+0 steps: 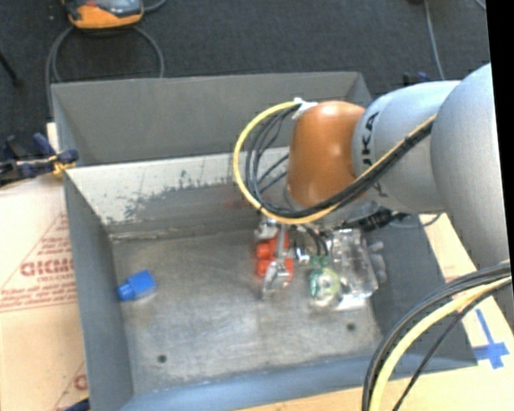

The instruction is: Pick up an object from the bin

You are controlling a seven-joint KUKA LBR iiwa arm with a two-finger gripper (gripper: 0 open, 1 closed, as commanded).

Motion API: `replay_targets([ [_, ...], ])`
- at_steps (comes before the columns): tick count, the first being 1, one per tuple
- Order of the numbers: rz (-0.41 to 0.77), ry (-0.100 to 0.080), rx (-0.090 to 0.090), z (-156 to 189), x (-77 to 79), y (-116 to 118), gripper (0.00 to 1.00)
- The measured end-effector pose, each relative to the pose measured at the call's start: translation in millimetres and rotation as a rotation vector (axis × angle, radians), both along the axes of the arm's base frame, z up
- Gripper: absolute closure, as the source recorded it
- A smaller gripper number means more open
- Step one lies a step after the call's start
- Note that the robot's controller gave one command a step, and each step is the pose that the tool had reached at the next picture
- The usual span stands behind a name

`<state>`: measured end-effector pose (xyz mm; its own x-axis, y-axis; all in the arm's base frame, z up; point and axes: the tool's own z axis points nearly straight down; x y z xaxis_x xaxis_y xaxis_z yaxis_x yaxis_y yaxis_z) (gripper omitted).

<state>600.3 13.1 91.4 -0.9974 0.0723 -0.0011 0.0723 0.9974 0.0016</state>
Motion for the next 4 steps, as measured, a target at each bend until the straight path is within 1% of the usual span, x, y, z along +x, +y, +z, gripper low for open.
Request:
replay_targets([
  [1, -0.308, -0.034, 0.010, -7.0, 4.2, -27.3, 0.00],
  [2, -0.409, -0.006, 0.000, 2.9, 34.7, -42.1, 0.00],
  [3, -0.668, -0.011, 0.006, -4.4, 36.6, -27.4, 0.00],
  [4, -0.654, -0.004, 0.003, 16.1, 45.6, 13.4, 0.00],
])
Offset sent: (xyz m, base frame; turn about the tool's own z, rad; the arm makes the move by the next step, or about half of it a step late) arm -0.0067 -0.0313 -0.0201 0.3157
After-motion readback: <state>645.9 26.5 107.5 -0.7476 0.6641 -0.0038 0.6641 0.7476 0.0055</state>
